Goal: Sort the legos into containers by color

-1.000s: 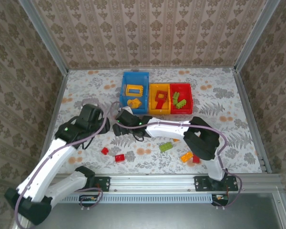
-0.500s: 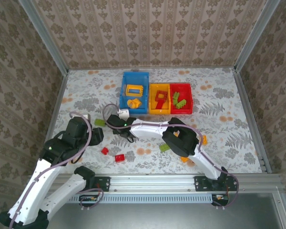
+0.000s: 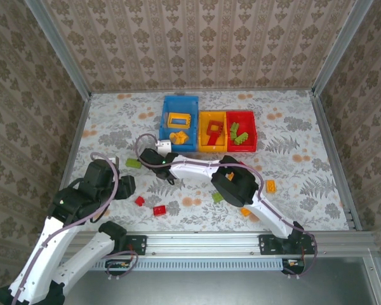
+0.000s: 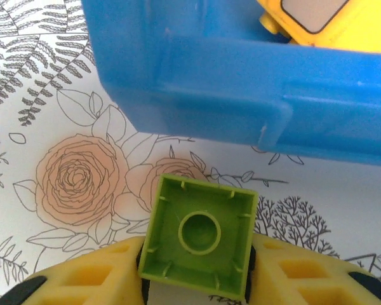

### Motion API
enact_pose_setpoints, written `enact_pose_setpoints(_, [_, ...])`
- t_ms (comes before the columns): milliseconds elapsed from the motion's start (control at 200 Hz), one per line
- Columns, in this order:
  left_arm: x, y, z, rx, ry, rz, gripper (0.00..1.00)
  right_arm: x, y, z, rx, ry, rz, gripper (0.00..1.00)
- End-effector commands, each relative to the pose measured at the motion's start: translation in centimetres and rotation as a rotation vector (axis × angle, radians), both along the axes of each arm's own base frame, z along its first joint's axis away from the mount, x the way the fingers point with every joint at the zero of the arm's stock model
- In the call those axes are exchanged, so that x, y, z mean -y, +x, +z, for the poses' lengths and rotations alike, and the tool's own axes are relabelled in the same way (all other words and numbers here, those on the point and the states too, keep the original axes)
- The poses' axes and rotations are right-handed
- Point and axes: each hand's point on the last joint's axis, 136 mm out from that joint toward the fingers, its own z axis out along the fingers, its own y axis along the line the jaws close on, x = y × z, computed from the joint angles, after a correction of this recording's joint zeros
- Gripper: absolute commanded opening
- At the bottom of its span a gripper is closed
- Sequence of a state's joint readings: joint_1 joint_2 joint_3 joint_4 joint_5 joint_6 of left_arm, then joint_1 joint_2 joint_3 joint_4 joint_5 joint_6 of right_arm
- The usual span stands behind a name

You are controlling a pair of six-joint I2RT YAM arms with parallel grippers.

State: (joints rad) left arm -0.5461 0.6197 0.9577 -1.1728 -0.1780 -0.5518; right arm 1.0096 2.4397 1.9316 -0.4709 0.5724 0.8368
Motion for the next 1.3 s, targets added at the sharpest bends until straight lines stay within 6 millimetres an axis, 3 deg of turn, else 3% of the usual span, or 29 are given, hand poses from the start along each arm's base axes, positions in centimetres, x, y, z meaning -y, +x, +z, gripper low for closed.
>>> enact_pose_setpoints(0, [0.0, -0.1, 0.7, 0.015, -0.003, -0.021, 0.62, -0.4, -0.7, 0.5, -0.005, 0.013, 0.062, 0.36])
enact_pose_setpoints(125, [1.0, 0.5, 0.6, 0.012, -0.024, -0.049, 0.63, 0.1, -2.5, 3.6, 0.021, 0.057, 0.119, 0.32])
enact_pose_setpoints(265, [3.1, 1.7, 0.4, 0.004, -0.072, -0.096, 0.63, 3.8, -4.8, 7.2, 0.048, 0.094, 0.106, 0.31])
enact_pose_setpoints(435, [7.0, 4.3, 1.5, 0.04, -0.104, -0.187, 0.63, 11.6, -5.6, 11.3, 0.092, 0.057, 0.038, 0.3])
enact_pose_setpoints(565, [12.0, 6.3, 1.8, 0.068, -0.095, -0.306, 0.64, 19.2, -4.0, 13.0, 0.102, 0.033, -0.073, 0.29])
enact_pose_setpoints(700, [18.1, 7.7, 1.5, 0.078, -0.076, -0.439, 0.64, 26.0, -0.5, 13.0, 0.079, 0.03, -0.201, 0.29])
enact_pose_setpoints(870, [24.6, 9.4, 1.3, 0.081, -0.067, -0.561, 0.65, 30.9, 4.7, 11.6, 0.001, 0.1, -0.306, 0.29])
enact_pose_setpoints(970, [27.3, 10.5, 1.0, 0.077, -0.068, -0.6, 0.65, 32.4, 7.2, 9.8, -0.075, 0.118, -0.349, 0.29])
enact_pose_setpoints(1125, [30.6, 11.8, 1.1, 0.09, -0.075, -0.642, 0.66, 33.1, 9.8, 7.5, -0.156, 0.151, -0.379, 0.34])
enact_pose_setpoints(1295, [32.6, 12.0, 0.2, 0.073, -0.061, -0.675, 0.66, 33.9, 10.8, 6.6, -0.189, 0.153, -0.417, 0.53])
